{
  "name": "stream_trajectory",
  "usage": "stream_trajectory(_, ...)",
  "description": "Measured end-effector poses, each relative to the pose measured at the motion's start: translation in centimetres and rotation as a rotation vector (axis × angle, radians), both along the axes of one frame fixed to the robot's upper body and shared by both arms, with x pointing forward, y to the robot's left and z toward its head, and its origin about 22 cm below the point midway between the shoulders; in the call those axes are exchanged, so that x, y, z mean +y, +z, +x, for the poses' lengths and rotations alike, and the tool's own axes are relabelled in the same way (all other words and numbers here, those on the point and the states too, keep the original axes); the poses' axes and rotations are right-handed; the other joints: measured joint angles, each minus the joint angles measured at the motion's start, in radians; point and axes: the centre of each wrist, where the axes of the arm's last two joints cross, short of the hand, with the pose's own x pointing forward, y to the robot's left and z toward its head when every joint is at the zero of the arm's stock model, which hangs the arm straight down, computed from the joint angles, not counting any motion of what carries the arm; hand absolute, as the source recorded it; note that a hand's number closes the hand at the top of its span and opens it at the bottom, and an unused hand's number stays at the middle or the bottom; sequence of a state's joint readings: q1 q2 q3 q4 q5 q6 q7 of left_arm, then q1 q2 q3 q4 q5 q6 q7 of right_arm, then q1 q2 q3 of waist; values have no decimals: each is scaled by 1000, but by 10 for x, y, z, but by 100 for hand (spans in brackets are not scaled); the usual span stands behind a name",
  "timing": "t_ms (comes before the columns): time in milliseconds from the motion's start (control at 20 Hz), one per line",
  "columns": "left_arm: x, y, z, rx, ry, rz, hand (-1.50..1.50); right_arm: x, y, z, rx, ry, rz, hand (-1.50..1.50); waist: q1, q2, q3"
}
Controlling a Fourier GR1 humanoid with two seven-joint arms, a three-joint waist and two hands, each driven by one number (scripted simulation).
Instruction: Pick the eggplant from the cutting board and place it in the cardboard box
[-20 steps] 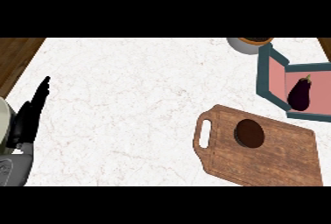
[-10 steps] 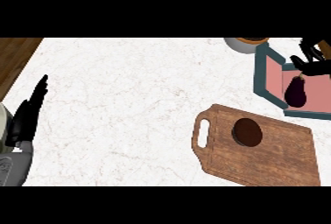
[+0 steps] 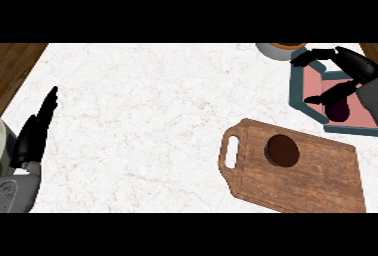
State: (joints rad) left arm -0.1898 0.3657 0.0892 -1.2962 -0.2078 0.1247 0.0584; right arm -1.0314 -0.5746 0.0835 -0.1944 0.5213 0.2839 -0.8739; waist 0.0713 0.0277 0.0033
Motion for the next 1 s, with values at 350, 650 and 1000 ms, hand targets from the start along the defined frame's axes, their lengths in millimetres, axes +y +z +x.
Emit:
stream_trajectory(350,9,2,-6,4,18,2,0,-1,12,4,-58,-26,165,-150,-8,-3,0)
stream_trajectory(650,9,2,-7,0,17,7,0,-21,28,1,-77,-122,365,-150,-5,0,1)
stream_trajectory(1000,5,4,-7,-12,3,-3,0,-75,58,-21,-59,-233,459,-150,5,11,4)
